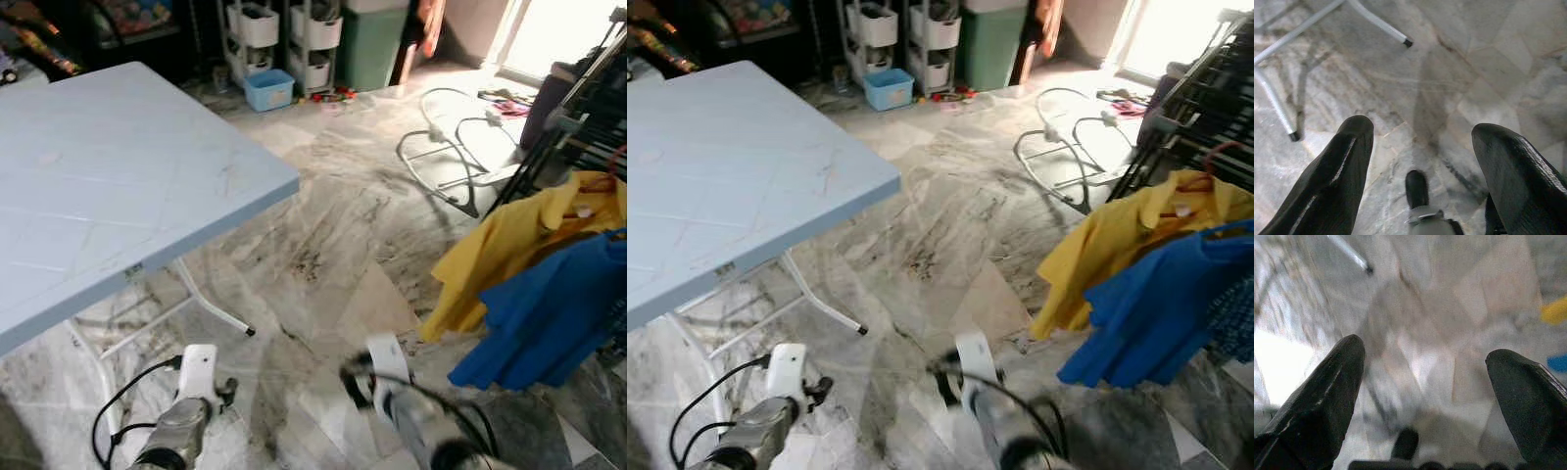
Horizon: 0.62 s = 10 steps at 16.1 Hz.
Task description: Hang hanger
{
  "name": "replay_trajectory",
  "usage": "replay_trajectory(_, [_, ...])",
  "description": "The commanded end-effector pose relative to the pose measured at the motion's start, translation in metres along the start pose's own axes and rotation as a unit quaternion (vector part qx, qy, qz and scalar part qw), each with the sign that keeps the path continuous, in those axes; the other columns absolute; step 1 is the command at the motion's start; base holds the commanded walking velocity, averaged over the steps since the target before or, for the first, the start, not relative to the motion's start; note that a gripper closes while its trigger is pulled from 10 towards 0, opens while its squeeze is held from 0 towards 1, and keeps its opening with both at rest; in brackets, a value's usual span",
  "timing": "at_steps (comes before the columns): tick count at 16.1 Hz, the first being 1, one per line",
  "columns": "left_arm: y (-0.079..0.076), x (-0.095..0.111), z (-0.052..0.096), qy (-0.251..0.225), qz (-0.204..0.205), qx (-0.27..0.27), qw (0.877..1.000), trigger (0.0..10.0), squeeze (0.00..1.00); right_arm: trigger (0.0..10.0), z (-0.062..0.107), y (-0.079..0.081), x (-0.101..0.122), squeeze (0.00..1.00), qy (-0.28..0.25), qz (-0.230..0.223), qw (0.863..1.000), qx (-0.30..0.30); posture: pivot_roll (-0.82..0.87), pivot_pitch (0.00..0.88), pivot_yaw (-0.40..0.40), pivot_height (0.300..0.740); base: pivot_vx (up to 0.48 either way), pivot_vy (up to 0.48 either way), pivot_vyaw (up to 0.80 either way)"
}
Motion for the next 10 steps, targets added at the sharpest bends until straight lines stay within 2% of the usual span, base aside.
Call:
replay_trajectory(1, [0.000,-0.002,0.000,0.002,-0.002,0.000,1.000,10.0,0.00,10.0,0.000,-0.002,0.001,0.00,0.003,0.011,1.000,0.000,0.00,0.000,-0.053,0.740,0.000,0.000,0.00])
replay_trajectory(3, [0.001,-0.001,0.000,-0.003,0.000,0.001,1.000,10.0,0.00,10.0,0.000,-0.003,0.001,0.00,0.004,-0.002,1.000,0.009,0.00,0.000,-0.056,0.740,0.000,0.000,0.00])
replay_trajectory(4, [0.003,0.008,0.000,-0.024,-0.017,-0.004,1.000,10.0,0.00,10.0,-0.001,-0.009,0.009,0.00,-0.009,-0.008,1.000,-0.003,0.00,0.000,-0.056,0.740,0.000,0.000,0.00])
replay_trajectory(5, [0.006,0.038,-0.001,-0.076,-0.030,-0.022,0.996,10.0,0.00,10.0,-0.001,-0.028,0.042,0.00,-0.064,-0.022,0.997,-0.035,0.00,0.000,-0.057,0.740,0.000,0.000,0.00])
replay_trajectory(6, [0.006,0.045,-0.001,-0.088,-0.045,-0.028,0.995,10.0,0.00,10.0,-0.001,-0.032,0.049,0.00,-0.074,-0.026,0.996,-0.045,0.00,0.000,-0.059,0.740,0.000,0.000,0.00])
replay_trajectory(8, [0.008,0.070,0.001,-0.135,-0.069,-0.043,0.987,10.0,0.00,10.0,0.001,-0.043,0.073,0.00,-0.119,-0.009,0.992,-0.050,-0.01,0.000,-0.060,0.740,0.000,0.000,0.00])
replay_trajectory(9, [0.013,0.096,0.006,-0.193,-0.094,-0.055,0.975,10.0,0.00,10.0,0.005,-0.051,0.098,0.00,-0.165,0.019,0.985,-0.049,0.00,0.000,-0.064,0.740,0.000,0.000,0.00])
replay_trajectory(10, [0.013,0.112,0.012,-0.226,-0.120,-0.074,0.964,10.0,0.00,10.0,0.007,-0.059,0.107,0.00,-0.168,0.055,0.982,-0.071,0.00,0.000,-0.067,0.740,0.000,0.000,0.00])
Point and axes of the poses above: a point about 5 cm out from each wrist's last joint towards the gripper, its own z axis pointing back from the gripper into the wrist, its own x axis along the axis of the wrist's last joint, y = z × x, the point moved 1 cm from there along -z, pointing out of the wrist towards the gripper, and after that the axes turned 5 degrees about z, right-handed, at the moved point
